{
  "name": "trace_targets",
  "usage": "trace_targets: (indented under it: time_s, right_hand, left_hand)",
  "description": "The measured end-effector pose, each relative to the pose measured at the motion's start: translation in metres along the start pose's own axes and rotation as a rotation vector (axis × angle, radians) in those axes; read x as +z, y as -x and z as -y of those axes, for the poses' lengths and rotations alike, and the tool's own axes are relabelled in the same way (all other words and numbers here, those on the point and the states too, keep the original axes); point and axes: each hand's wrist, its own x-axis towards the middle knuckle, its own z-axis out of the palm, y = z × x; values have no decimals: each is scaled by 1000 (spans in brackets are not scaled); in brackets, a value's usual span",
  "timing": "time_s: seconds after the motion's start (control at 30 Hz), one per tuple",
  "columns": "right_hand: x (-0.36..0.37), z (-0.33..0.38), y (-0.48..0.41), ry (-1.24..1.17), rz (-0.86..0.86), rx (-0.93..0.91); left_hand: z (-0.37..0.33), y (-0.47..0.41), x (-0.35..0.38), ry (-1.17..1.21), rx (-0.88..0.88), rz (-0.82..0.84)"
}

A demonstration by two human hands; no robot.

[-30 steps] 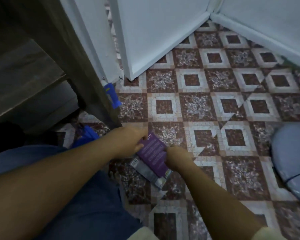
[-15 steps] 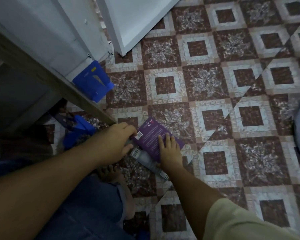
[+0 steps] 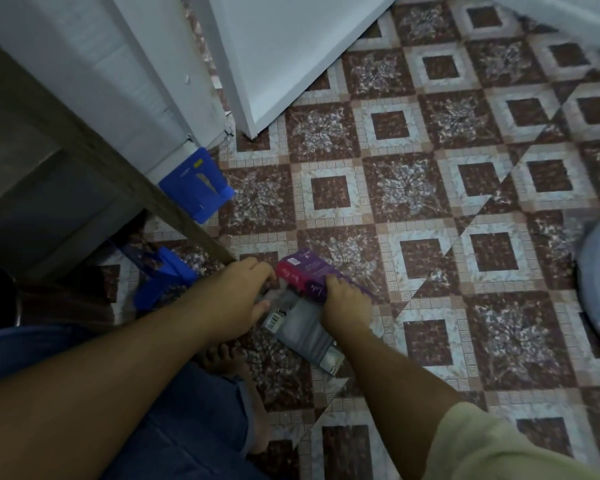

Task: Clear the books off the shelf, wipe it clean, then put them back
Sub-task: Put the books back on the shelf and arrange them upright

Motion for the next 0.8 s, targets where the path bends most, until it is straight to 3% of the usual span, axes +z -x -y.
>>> trace_targets:
  time_s: [0.1, 0.23, 0.47, 0.7, 0.8]
  right_hand:
    - [-48, -2, 12, 22, -47, -4]
    - [-106, 0, 44, 68, 27, -93]
    - [-215, 34, 124, 108, 49, -416]
    - [-291, 93, 198, 155, -16, -650]
    - [-309, 136, 217, 150, -90, -727]
  left_hand:
    - [-7, 6, -9, 9, -4, -34]
    - [-18, 19, -23, 8, 10, -77]
    - [-41, 69, -65, -248, -49, -156]
    - [-12, 163, -117, -88, -29, -157]
    - [10, 209, -136, -52, -118, -275]
